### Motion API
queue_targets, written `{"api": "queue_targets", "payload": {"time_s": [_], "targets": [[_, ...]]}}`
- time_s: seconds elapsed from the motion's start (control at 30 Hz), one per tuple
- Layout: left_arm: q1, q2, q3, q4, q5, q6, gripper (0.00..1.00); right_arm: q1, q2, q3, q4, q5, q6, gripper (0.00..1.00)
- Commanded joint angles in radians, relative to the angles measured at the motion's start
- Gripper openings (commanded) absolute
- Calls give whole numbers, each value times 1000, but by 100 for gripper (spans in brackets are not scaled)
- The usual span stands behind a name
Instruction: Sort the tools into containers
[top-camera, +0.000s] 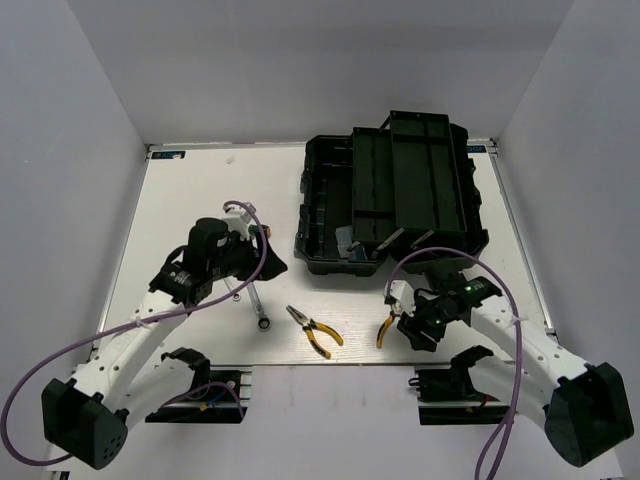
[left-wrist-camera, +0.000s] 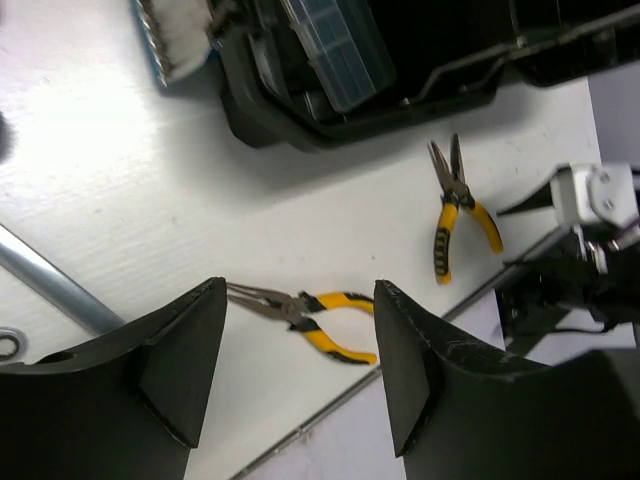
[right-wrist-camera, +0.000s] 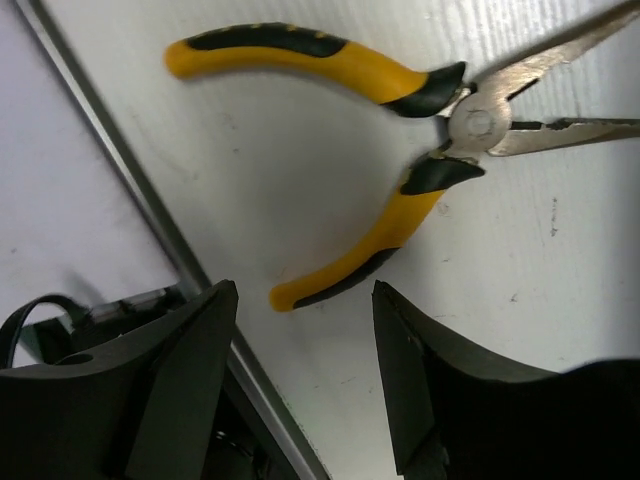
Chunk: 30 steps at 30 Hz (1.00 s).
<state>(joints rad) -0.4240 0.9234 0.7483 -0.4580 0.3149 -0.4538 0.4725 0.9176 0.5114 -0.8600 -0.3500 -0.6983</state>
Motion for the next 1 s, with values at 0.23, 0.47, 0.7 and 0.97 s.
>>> {"api": "queue_targets", "payload": {"time_s": [0.23,0.47,0.7,0.97], "targets": [[-110,-93,-17,-168,-34,6,71,146,150,3,226,264,247,57],[-183,-103,-35,-192,-79,-3,70,232,260,-1,257,345,276,28],[-312,-26,-26,-225,-137,-46,70,264,293,25,208,364,266,0],[-473,113,3,-248,-252,-156,70,259,173,200,-23,146,70,0]]}}
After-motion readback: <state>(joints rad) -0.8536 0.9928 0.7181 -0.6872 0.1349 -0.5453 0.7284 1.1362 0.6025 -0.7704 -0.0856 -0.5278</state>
